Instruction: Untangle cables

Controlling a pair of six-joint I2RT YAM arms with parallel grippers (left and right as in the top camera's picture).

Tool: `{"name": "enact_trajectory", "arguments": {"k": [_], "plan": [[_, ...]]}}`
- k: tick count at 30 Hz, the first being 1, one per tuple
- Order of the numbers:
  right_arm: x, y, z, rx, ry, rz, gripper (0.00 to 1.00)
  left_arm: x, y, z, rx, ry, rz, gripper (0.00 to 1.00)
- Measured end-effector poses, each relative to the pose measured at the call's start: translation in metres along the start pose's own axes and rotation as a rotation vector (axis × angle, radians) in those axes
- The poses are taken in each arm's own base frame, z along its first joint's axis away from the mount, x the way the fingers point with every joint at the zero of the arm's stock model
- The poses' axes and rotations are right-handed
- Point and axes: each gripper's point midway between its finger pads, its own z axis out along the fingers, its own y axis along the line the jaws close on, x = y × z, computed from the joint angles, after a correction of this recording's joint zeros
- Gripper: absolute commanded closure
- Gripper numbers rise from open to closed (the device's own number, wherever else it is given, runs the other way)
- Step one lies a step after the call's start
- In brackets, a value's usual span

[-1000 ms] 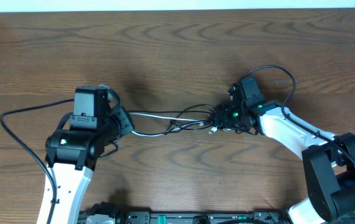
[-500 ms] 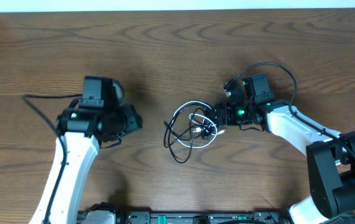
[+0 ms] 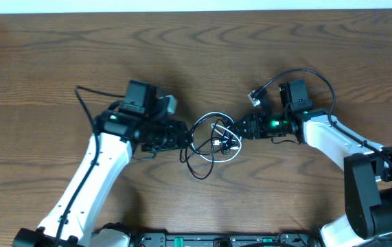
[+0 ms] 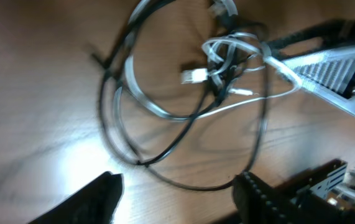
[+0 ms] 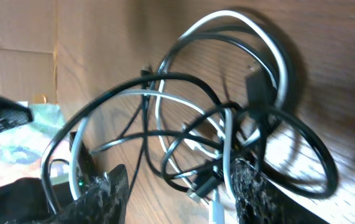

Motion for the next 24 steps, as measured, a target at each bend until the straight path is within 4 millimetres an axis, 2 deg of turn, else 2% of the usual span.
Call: {"name": "enact_trajectory", "arguments": {"k": [3,7,12,16,19,20,24], "plan": [[0.001,-0.003,-0.001,0.011,0.002,0.016,0.57,-0.005,-0.015,0.006,0.007,-0.032,0.066,0.33],[0.007,0.003,0.003,-0.006,0.025,0.018,0.58,-0.015,-0.023,0.015,-0.018,-0.078,0.081,0.30],[0.024,0.028,0.019,-0.076,0.097,-0.059,0.56,-0.023,-0.021,0.034,-0.037,-0.074,0.036,0.27],[0.036,0.057,0.030,-0.184,0.139,-0.182,0.52,-0.018,-0.016,0.053,-0.035,-0.011,-0.009,0.27],[0.042,0.069,0.034,-0.230,0.157,-0.232,0.52,-0.015,-0.014,0.067,-0.017,0.036,-0.024,0.27],[0.043,0.070,0.034,-0.231,0.161,-0.235,0.52,-0.014,-0.014,0.071,-0.008,0.050,-0.029,0.28],[0.044,0.067,0.034,-0.220,0.164,-0.233,0.53,-0.010,-0.015,0.080,0.013,0.085,-0.029,0.50]]}}
